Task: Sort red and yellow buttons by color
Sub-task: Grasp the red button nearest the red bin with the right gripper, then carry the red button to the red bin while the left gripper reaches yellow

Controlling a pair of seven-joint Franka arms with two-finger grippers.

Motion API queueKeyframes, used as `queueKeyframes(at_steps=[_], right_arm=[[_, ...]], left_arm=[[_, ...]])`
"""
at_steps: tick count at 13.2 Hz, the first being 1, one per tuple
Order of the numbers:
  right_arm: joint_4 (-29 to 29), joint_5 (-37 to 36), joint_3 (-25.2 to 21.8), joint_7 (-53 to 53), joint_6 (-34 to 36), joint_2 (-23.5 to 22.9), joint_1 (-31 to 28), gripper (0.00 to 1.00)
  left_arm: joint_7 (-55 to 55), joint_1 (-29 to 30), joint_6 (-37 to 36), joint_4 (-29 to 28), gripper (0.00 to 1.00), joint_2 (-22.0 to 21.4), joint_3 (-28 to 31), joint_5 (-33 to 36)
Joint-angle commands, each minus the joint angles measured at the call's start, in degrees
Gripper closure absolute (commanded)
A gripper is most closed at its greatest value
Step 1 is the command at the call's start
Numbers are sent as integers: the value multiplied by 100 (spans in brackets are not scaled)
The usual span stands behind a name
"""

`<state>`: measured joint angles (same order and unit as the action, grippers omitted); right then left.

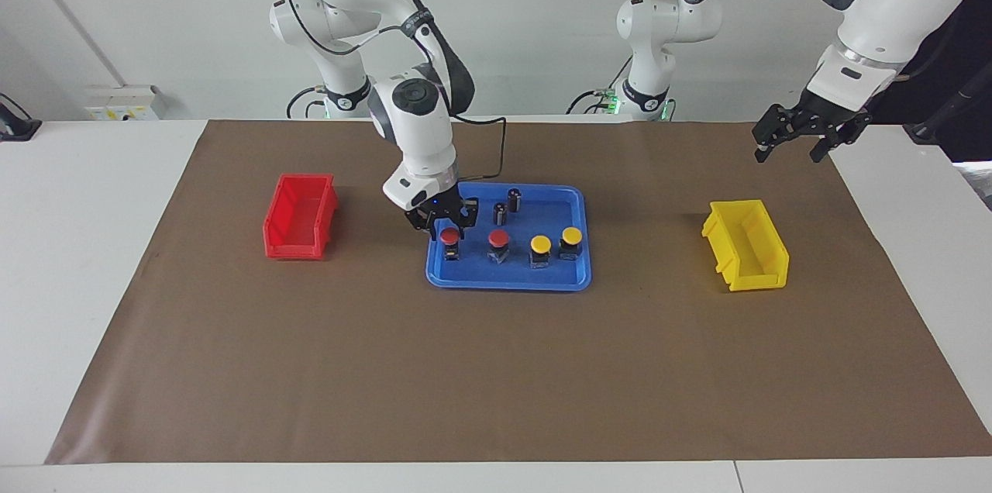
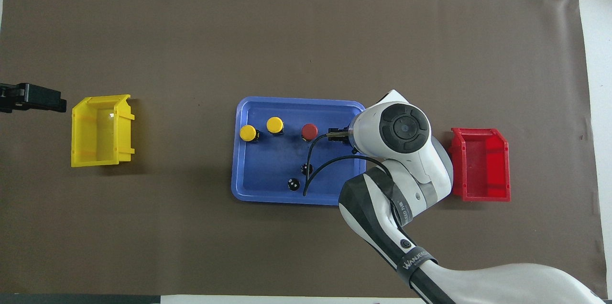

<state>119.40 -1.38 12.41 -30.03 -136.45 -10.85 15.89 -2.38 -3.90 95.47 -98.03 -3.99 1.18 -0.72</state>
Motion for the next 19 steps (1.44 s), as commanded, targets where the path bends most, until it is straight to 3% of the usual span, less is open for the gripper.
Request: queueKeyframes(at_steps=[1,4,7,9,11,13,16,19], right_arm=[[101,-56,7,85,-180,57,-16,43],[101,-56,7,85,-180,48,-16,58],[-275,-56,7,77,117,-22,-16,83],[-854,-64,-1,94,924,-31,-103,83],[-1242,-65,-1,373,1793,283,-349,83],[-930,-47,-1,1163,2366,967,-892,83],[132,163,-19,2794,2457,2127,-1920,83],[1039,1130,-116,4378,2308,2772,-2966,83]], left_arm=[[-34,56,-38,-146,0,-155,-30,64],[-69,30,-2,-181,0,-173,-21,64],[-35,-14,77,-199,0,-173,-21,64],[79,-110,269,-417,0,-242,-91,55],[989,-636,786,-891,0,-357,-100,28],[2078,-1364,1515,-1252,0,-270,-100,28],[3231,-2226,2149,-1333,1,238,-100,28],[3798,-2861,2782,-1359,1,942,-92,28]])
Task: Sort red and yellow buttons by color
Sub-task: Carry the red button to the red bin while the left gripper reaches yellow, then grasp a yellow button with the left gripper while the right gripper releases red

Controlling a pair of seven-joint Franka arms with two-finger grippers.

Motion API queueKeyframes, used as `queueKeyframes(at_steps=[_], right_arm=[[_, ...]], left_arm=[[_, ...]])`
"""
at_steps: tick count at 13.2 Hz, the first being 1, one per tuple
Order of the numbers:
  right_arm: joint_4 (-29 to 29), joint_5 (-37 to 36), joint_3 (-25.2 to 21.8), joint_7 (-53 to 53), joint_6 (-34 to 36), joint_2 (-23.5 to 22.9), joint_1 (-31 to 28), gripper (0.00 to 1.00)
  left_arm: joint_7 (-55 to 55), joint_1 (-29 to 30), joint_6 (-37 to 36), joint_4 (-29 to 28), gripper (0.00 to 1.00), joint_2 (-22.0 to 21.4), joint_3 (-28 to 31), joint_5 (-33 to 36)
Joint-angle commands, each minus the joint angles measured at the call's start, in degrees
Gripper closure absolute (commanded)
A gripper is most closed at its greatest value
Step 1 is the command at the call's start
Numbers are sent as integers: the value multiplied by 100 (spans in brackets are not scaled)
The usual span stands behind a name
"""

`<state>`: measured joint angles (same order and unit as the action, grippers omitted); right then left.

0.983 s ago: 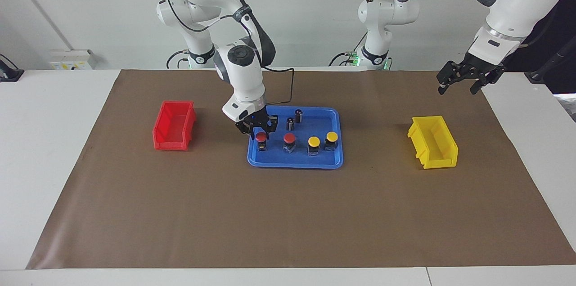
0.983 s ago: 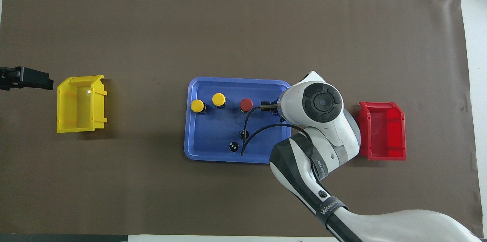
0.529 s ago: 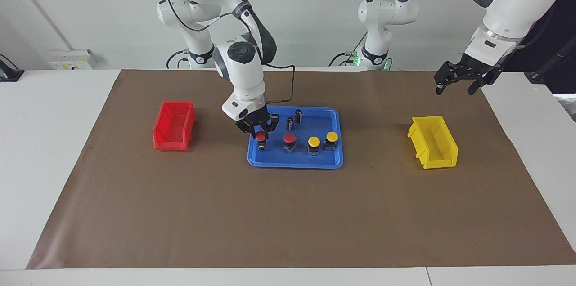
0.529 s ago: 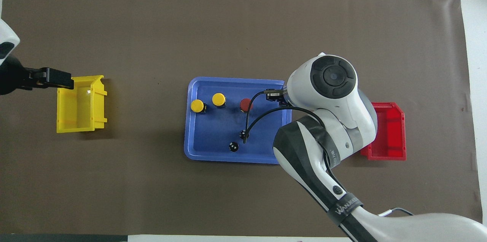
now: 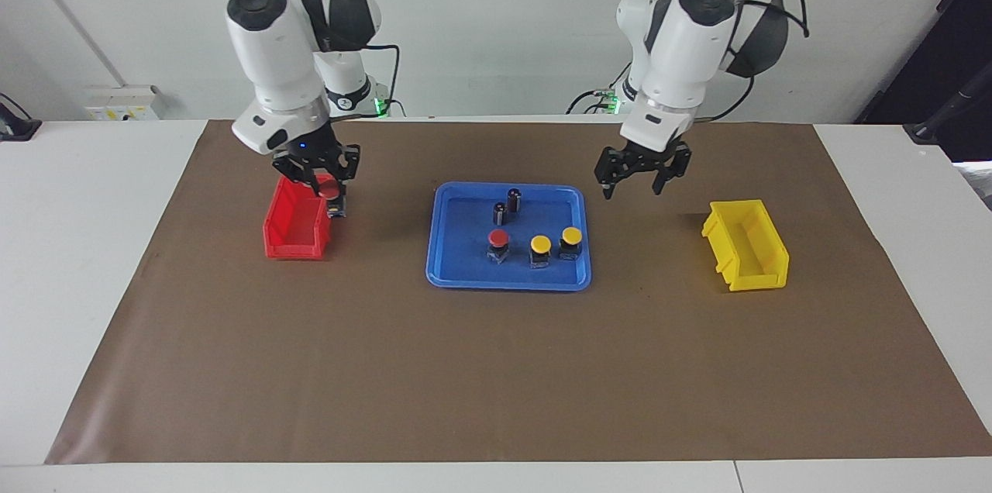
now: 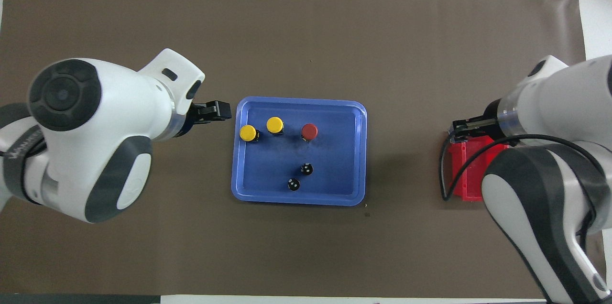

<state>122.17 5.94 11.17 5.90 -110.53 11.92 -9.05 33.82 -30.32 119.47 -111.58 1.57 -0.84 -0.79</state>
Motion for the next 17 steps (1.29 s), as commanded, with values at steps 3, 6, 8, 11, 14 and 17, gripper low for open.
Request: queueKeyframes(at_steps=[3,6,8,11,14,17], right_arm=[[1247,399,-35,1263,-486,671,-755,83],[1677,399,-27,1440,-951,601,-844,83],[1915,399,-27,1423,-1285,505,-818,83],[2091,399,-18,1423,-1531,399,-782,82],[2276,399,-27,1440,-1743,346,-756,82],[2329,399,-18,1431,-1779,223,-747,82]], left_arm=[[187,-386,866,-83,1,861,119,44],[160,-413,815,-267,5,863,128,88],[143,-404,745,-267,9,854,128,97],[143,-395,683,-311,24,828,128,97],[134,-404,709,-496,29,766,119,97],[125,-395,753,-505,32,766,119,97]])
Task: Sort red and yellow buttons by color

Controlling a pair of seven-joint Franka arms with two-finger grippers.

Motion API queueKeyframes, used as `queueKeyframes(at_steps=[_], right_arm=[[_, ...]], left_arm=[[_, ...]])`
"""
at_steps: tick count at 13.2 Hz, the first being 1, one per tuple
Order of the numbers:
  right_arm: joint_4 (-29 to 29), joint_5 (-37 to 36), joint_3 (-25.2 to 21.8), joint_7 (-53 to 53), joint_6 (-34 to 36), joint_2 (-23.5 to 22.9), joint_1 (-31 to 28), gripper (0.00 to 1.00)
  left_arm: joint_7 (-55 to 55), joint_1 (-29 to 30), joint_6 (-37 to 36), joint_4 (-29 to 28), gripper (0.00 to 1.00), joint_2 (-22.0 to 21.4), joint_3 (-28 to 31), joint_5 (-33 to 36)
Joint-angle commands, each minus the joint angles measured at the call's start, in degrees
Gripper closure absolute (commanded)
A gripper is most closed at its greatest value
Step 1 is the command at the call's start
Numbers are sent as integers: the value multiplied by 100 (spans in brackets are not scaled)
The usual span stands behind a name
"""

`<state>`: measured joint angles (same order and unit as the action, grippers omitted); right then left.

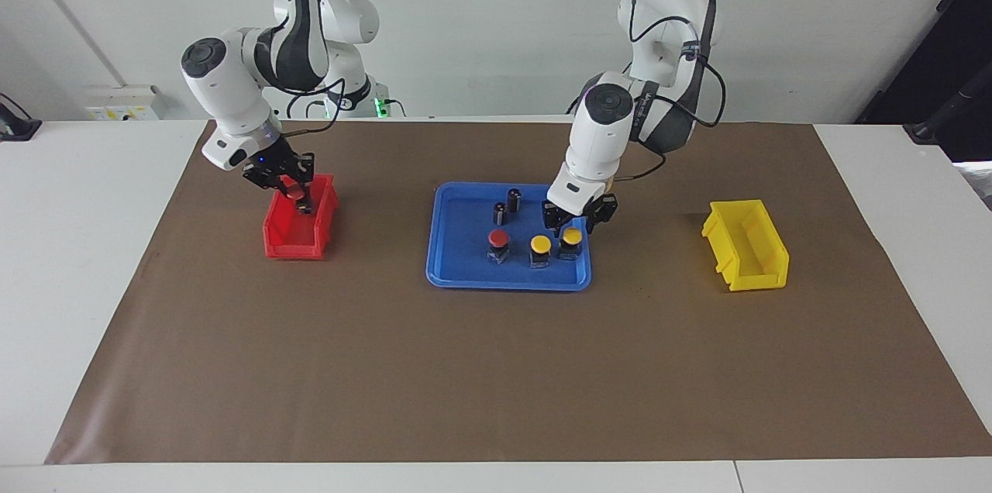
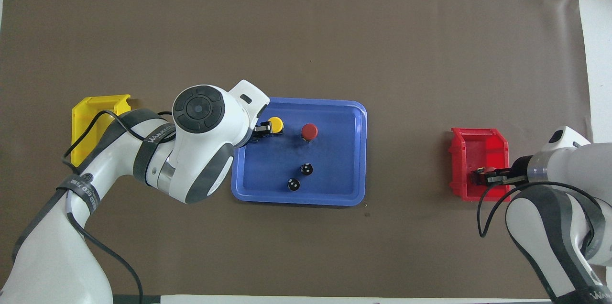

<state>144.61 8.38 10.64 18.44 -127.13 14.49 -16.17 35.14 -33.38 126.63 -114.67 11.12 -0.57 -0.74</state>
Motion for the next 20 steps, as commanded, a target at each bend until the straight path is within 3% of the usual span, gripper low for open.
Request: queueKeyframes(at_steps=[1,4,5,6,10,11,14,17,20], right_arm=[[85,155,34,178,-119,-34,-27,82],[94,155,34,160,-128,-25,-27,80],[103,155,34,160,-128,-25,-18,75],[103,155,43,160,-128,-25,-18,63],[16,103,60,177,-58,-52,-27,46],[-142,85,69,186,21,-130,-27,45],[-739,76,78,125,688,-271,-27,44],[-1485,67,253,-268,1268,-368,-18,41],[-2881,67,1077,-1540,1823,-1008,-18,35]], left_arm=[[2,-81,46,-196,36,-189,92,92],[2,-63,160,-196,60,-181,92,92],[2,-54,178,-196,63,-181,92,92],[2,-46,187,-196,68,-181,92,92],[54,-107,-215,5,90,-172,101,83],[55,-107,-557,172,93,-198,92,83],[-111,181,-1331,244,98,-855,136,39],[-1662,1260,-1938,244,98,-1401,171,-145],[-2957,2220,-1985,226,98,-1499,180,-146]])
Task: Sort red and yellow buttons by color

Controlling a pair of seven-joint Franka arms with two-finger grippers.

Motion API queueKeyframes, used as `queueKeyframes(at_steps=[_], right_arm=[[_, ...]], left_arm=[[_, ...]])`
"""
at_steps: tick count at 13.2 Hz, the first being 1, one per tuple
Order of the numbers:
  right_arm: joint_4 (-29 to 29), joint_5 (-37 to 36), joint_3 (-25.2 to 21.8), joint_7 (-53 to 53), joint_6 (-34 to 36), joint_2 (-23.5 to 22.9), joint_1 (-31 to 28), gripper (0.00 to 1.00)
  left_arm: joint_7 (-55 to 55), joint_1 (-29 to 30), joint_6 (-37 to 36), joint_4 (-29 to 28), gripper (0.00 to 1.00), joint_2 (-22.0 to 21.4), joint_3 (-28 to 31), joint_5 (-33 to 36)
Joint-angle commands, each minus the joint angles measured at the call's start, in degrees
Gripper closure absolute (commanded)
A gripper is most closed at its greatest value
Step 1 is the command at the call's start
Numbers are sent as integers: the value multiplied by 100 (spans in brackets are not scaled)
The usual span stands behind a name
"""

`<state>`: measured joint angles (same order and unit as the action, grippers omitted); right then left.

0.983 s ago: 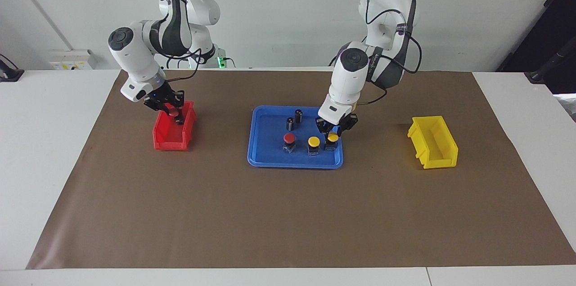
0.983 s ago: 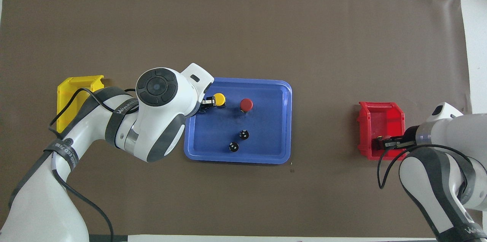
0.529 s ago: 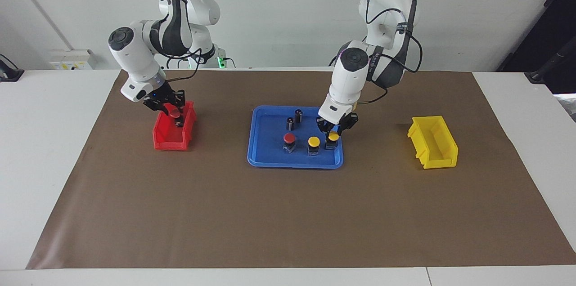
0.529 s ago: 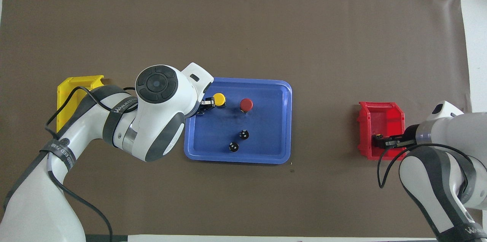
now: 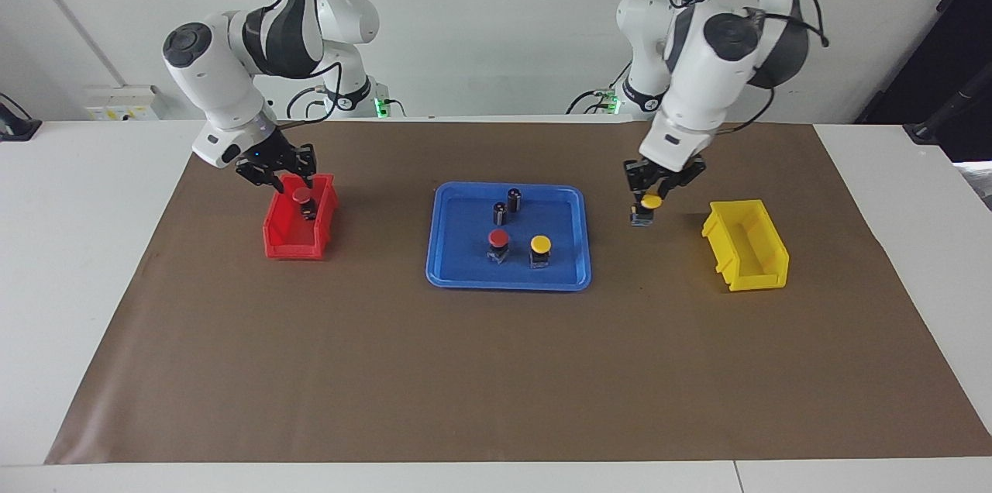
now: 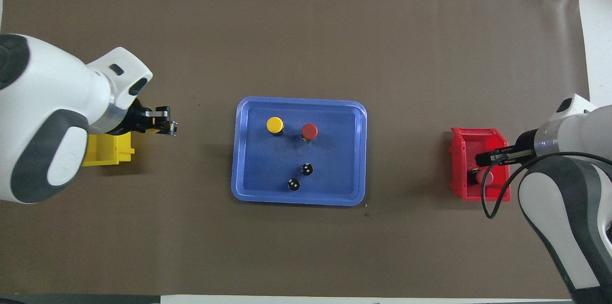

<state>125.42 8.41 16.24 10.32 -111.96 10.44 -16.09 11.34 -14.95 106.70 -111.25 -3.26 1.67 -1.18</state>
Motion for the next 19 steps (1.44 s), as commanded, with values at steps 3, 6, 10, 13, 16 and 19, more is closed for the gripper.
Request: queueKeyframes(at_steps=[3,6,10,13,16,19], right_arm=[[-2315,-372,1232,-2757,184,-1532,576,31],[-3268,-1630,1232,-4219,-8,-2624,1764,27],[-3270,-2307,1232,-5039,-685,-3249,2434,27],[-3200,-2432,1232,-5154,-932,-3487,2575,27],[-2762,-2432,1232,-5347,-1432,-3558,2585,27],[-2646,-2441,1232,-5506,-1548,-3593,2655,27]], left_arm=[[-1353,1071,166,-203,98,-52,-26,-85],[-1538,1372,500,-502,98,-96,-26,-76],[-1530,1555,869,-880,98,-35,-26,170],[-1539,1740,1431,-1223,98,9,-26,188],[-1539,1750,1757,-1478,98,114,-26,188],[-1513,1767,2162,-1768,98,194,-35,179]])
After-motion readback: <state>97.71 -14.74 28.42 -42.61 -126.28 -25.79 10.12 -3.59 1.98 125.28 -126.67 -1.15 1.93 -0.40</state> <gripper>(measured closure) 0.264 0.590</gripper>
